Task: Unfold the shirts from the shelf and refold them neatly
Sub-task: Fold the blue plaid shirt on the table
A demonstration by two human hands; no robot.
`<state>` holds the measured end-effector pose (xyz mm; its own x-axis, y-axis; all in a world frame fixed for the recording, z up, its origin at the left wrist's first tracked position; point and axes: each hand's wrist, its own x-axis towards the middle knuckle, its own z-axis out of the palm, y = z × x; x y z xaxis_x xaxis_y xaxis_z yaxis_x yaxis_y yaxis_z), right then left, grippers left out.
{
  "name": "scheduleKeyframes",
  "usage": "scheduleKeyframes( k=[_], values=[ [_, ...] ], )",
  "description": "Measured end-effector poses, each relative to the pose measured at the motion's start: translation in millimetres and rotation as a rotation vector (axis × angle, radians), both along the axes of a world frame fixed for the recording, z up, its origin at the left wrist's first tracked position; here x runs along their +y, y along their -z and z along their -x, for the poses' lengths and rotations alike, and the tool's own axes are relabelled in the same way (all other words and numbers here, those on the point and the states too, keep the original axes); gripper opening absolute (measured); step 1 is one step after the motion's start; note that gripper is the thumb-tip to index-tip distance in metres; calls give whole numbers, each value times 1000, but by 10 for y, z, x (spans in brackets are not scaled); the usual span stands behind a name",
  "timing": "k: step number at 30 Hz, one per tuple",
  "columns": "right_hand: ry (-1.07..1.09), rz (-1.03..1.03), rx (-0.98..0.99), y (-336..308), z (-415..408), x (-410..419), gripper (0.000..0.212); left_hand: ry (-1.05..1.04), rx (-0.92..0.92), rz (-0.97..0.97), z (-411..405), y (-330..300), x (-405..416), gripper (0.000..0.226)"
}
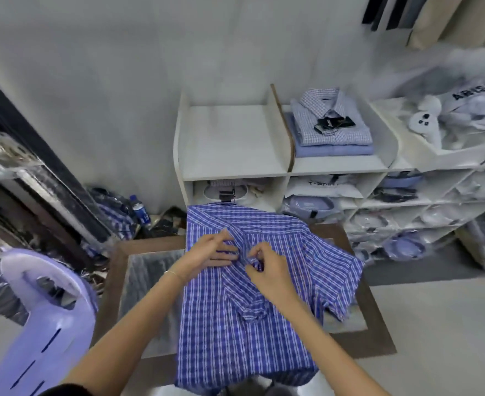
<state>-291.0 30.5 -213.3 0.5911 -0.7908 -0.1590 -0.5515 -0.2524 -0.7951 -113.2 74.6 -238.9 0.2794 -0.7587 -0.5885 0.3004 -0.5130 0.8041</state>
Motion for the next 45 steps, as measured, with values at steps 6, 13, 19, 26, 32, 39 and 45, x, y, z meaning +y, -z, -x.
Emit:
scheduleKeyframes(
  k=[6,13,19,26,32,39,45],
  values=[
    [-405,-157,-84,-201,-337,551,30,-85,-234,15,-332,-113,-55,41],
    [29,75,156,179,-143,273,9,-425,-635,-5,-728,125,69,37],
    [-88,-204,297,506,2,314,30,-359,-448,-26,-851,299,-14,24],
    [-121,-56,371,605,5,381,39,-394,-306,-27,-968,323,-44,9],
    [-134,-12,462,598,-25,414,42,-427,-195,-5,-955,285,-34,14],
    [-170,16,476,488,-18,469,45,-393,-222,13,-1058,250,-106,21],
    [-105,48,375,573,48,480,83,-442,-242,-10,-1113,235,-246,13]
  ],
)
